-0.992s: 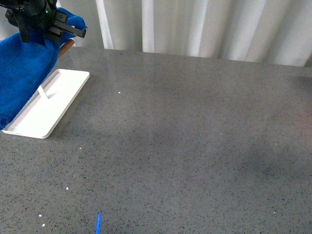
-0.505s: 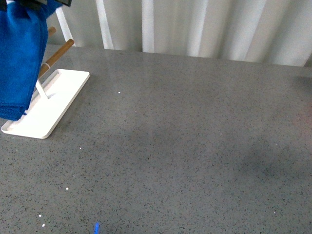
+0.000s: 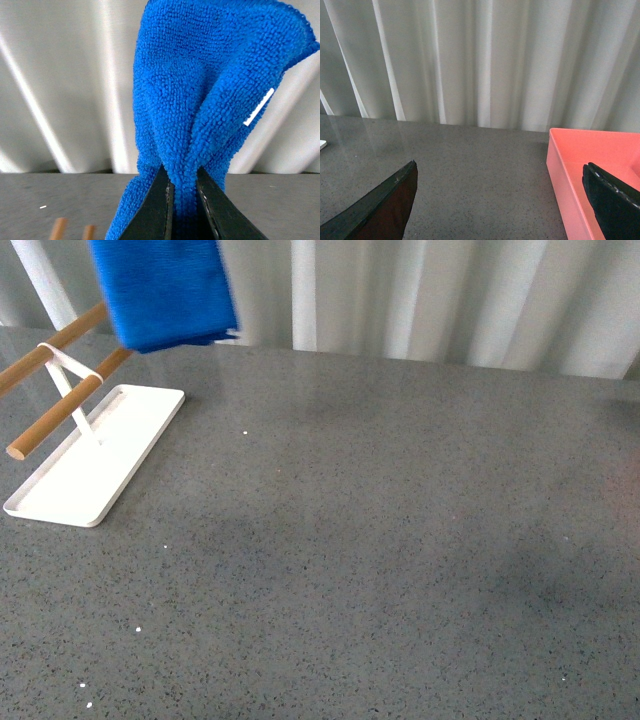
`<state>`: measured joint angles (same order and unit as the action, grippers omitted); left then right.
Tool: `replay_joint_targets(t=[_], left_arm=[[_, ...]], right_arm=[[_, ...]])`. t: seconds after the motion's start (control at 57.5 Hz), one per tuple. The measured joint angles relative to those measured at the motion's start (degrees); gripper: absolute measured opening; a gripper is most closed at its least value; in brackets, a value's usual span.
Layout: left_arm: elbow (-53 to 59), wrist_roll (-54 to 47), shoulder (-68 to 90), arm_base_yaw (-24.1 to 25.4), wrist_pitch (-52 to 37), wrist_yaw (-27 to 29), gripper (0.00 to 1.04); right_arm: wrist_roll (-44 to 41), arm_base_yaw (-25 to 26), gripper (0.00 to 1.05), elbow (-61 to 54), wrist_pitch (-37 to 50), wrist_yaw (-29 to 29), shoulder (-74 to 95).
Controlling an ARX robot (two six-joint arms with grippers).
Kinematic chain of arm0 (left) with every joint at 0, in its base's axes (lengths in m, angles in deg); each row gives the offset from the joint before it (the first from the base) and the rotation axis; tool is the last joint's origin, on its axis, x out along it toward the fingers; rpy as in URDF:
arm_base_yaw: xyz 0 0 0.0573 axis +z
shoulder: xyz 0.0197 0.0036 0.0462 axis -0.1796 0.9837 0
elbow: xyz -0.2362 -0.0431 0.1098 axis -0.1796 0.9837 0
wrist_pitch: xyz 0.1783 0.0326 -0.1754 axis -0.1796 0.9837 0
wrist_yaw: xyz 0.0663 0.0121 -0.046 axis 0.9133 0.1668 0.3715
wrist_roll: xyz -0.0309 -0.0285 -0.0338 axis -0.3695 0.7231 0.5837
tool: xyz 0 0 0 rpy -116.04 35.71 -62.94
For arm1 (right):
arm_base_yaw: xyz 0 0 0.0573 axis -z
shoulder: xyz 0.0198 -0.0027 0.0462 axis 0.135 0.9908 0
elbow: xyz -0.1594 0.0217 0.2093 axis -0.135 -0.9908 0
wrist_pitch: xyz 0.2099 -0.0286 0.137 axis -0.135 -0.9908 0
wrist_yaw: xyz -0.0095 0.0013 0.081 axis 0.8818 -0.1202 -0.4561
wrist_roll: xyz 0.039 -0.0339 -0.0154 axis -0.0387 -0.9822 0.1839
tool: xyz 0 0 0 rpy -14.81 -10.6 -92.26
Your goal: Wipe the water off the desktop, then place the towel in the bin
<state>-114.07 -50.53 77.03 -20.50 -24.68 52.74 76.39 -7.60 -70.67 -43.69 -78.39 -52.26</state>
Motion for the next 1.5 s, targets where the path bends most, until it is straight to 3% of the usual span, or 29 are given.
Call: replay_joint_targets(t=[0.365, 1.026, 1.131, 1.183, 1.357, 1.496], left_arm=[[9.49, 11.41, 0.85, -14.25, -15.89, -10.08, 0.06], [17.31, 34.29, 18.21, -24.0, -49.2, -21.11, 0.06], [17.22, 35.04, 19.52, -24.52, -49.51, -21.0, 0.06], [17.16, 35.17, 19.85, -24.76, -49.51, -20.9, 0.06], [16.74, 35.28, 20.04, -25.11, -49.4, -20.28, 0.06], [16.52, 35.54, 20.04, -25.35, -48.94, -19.52, 0.06]], right_arm=[[-0.02, 0.0, 0.98, 0.0, 0.0, 0.0, 0.0], [0.0, 0.0, 0.98, 0.0, 0.0, 0.0, 0.0], [-1.46, 6.08, 0.98, 5.29, -12.59, -18.51, 8.15], [-2.69, 9.01, 0.98, 7.82, -13.64, -24.79, 13.81], [-7.61, 16.0, 0.98, 17.03, -4.26, -31.8, 27.71], [-11.65, 17.42, 0.98, 22.08, 0.11, -34.84, 39.67]])
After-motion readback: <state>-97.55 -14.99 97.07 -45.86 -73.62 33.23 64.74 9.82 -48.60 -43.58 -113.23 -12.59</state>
